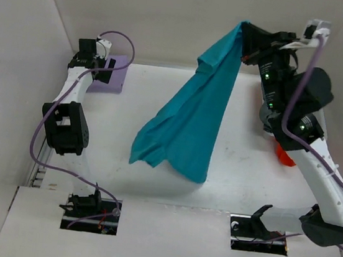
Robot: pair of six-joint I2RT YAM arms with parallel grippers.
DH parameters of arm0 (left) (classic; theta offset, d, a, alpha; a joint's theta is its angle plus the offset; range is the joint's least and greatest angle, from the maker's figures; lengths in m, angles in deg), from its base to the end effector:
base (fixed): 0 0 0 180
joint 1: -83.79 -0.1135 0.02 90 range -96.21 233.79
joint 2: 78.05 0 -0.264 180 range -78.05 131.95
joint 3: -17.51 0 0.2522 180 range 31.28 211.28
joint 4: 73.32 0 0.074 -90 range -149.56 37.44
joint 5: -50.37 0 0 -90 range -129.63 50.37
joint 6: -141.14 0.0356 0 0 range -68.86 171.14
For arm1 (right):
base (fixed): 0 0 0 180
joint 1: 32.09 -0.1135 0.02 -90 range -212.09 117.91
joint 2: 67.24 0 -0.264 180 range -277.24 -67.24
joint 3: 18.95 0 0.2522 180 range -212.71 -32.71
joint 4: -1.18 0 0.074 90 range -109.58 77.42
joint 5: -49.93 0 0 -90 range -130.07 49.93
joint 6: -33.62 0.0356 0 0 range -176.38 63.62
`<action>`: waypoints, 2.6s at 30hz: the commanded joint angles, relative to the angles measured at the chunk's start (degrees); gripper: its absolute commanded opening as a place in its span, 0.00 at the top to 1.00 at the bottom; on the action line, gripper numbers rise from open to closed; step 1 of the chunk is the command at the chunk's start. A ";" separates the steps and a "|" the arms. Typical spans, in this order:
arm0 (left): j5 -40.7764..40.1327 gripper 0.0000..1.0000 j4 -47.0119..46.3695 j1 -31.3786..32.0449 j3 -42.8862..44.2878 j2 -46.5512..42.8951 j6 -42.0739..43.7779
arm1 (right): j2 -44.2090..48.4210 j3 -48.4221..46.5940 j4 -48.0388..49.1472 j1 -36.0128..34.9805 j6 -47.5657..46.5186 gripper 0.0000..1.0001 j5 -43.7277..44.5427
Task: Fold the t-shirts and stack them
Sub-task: Grab crumpled tshirt from bin with the right arm, then move the tshirt to the center of the board, then flatten out the tshirt
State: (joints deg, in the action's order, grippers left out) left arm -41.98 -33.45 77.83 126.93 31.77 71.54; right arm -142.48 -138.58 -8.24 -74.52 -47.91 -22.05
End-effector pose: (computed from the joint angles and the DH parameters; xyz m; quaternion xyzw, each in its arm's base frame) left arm 0.4428 0.0477 0.2893 0.1055 0.9010 0.1140 0.4051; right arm 0.1708 0.1412 0.6070 -0.0004 0.4770 0.3111 0.8220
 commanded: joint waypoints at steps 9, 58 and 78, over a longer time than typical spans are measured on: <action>1.56 0.14 -0.36 1.24 -1.78 -6.02 2.00 | 1.60 27.71 -2.84 21.72 30.11 0.94 -12.91; -9.77 1.00 -7.89 26.91 22.77 11.01 19.74 | 16.53 57.34 -18.66 27.10 28.62 0.45 -13.63; -5.21 0.99 -20.49 42.19 51.97 -6.20 45.67 | 19.17 55.68 -16.56 25.69 27.65 0.45 -10.38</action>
State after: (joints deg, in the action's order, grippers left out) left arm -48.76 -48.29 116.89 168.96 33.35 108.17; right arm -123.62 -79.81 -28.57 -48.12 -19.49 -34.02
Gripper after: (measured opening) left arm 0.011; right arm 0.550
